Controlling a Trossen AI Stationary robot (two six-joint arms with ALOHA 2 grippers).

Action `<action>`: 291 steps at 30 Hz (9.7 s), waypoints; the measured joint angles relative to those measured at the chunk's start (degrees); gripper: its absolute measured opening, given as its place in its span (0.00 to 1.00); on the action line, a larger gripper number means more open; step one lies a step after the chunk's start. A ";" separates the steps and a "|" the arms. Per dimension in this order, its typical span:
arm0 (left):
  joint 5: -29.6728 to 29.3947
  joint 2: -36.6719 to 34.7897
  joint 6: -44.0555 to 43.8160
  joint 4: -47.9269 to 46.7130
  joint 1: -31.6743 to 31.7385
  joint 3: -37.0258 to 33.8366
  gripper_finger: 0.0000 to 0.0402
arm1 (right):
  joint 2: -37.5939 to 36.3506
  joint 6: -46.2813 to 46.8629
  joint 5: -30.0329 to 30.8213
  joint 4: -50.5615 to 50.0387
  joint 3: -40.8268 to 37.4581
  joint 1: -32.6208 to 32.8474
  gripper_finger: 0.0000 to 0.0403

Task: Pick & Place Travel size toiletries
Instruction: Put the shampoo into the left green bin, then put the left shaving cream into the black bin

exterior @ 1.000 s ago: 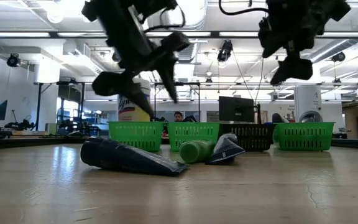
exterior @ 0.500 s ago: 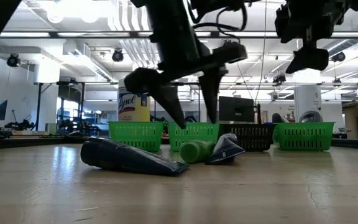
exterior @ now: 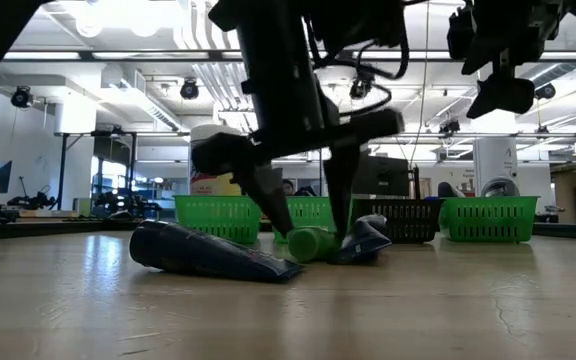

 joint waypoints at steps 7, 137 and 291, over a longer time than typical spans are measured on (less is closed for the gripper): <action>1.23 0.66 1.86 -5.30 -0.01 -0.02 0.63 | -0.03 -0.02 0.37 -0.01 0.00 0.01 0.84; 9.22 -22.64 60.13 27.05 -11.44 -37.91 0.59 | 3.49 3.08 6.38 2.75 -0.13 -0.01 0.79; -11.44 -43.36 48.69 20.77 6.85 -33.68 0.70 | 54.77 -31.09 13.09 -23.71 44.48 -13.39 0.02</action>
